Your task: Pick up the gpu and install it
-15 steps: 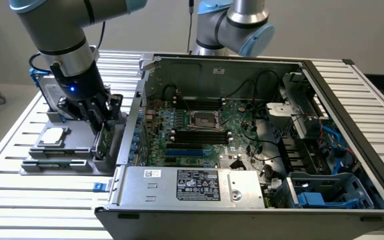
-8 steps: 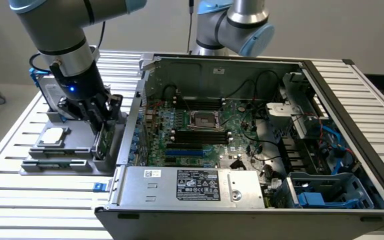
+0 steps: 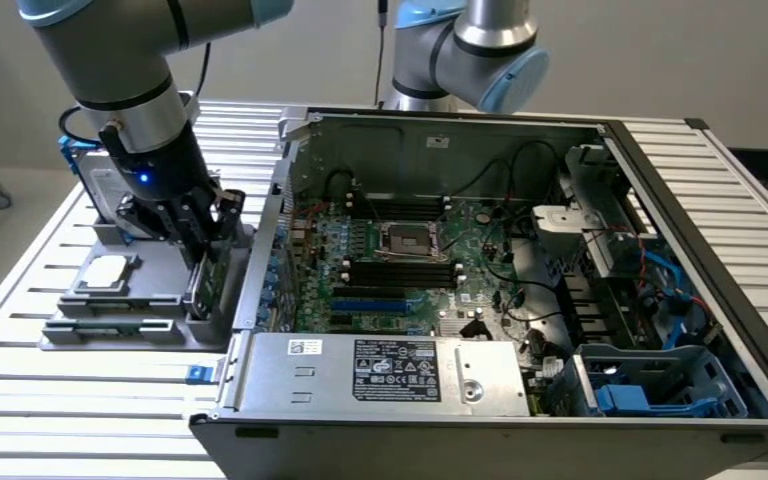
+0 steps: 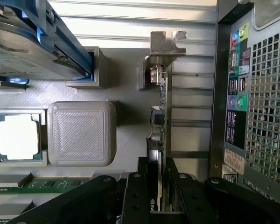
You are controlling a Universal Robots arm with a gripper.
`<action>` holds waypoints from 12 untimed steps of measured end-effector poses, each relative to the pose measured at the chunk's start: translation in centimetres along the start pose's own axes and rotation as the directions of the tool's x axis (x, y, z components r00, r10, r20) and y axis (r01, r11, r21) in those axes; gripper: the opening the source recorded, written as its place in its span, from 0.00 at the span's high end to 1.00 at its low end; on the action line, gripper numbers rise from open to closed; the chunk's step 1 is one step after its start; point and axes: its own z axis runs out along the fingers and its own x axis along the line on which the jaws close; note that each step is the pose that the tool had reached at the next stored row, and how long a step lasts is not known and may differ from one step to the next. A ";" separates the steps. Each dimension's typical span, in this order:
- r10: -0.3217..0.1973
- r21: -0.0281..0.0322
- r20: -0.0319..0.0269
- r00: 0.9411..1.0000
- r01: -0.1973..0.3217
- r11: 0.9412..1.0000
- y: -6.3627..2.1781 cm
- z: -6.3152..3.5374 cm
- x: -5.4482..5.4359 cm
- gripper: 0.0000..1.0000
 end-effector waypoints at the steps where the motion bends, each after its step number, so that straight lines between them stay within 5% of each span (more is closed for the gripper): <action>1: 0.000 0.000 0.000 1.000 0.000 1.000 0.00 0.00 0.0 0.74; 9: 0.000 0.000 0.000 1.000 0.000 1.000 0.01 -0.08 0.0 0.74; 12: 0.000 0.000 0.000 1.000 0.000 1.000 0.04 -1.05 -0.1 0.74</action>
